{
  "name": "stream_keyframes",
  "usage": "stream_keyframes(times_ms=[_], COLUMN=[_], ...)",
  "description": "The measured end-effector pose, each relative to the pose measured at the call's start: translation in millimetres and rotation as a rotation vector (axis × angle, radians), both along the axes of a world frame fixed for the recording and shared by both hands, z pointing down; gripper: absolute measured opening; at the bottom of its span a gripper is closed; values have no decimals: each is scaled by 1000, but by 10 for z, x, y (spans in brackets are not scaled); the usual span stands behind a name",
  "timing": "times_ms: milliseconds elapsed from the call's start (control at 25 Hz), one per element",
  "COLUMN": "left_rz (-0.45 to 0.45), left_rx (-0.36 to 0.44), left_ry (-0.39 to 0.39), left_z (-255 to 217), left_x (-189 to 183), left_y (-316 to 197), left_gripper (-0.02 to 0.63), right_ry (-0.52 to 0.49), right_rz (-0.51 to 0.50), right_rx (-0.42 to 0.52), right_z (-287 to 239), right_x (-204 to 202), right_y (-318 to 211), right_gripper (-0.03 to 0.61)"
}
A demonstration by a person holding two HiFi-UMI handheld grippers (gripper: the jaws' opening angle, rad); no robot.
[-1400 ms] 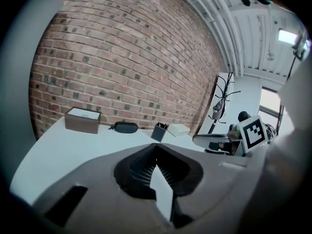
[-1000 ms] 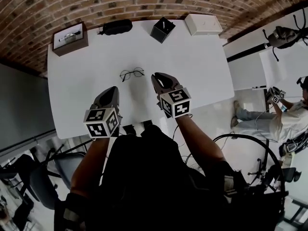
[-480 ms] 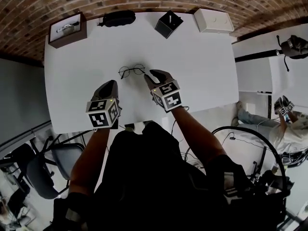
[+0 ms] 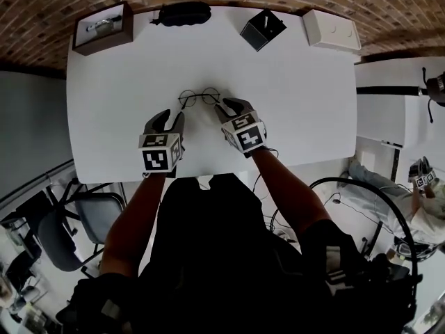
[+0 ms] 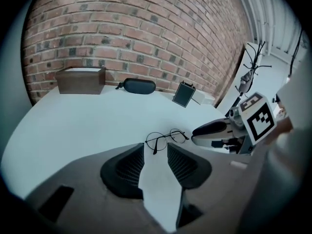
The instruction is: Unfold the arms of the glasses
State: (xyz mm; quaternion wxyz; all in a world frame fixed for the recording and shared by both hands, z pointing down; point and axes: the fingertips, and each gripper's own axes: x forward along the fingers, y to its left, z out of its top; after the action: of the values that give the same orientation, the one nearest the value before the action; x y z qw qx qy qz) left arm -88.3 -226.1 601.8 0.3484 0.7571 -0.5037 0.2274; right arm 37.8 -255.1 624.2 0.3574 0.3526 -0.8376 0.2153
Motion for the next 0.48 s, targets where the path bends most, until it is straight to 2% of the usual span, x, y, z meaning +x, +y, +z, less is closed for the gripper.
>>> stream_keyframes(times_ms=[160,480], left_rz=[13,37], left_rx=[-58,-83], left_ry=[-20,-65], left_z=[172,348], left_x=[37,67], left_y=[-2,-62], left_gripper=[153,149], right_ry=[22,66], right_rz=[-15,-37], right_rx=[-2,-2], right_z=[92,192], right_x=[-26,-33], right_y=[-10,-25], right_gripper=[86,84])
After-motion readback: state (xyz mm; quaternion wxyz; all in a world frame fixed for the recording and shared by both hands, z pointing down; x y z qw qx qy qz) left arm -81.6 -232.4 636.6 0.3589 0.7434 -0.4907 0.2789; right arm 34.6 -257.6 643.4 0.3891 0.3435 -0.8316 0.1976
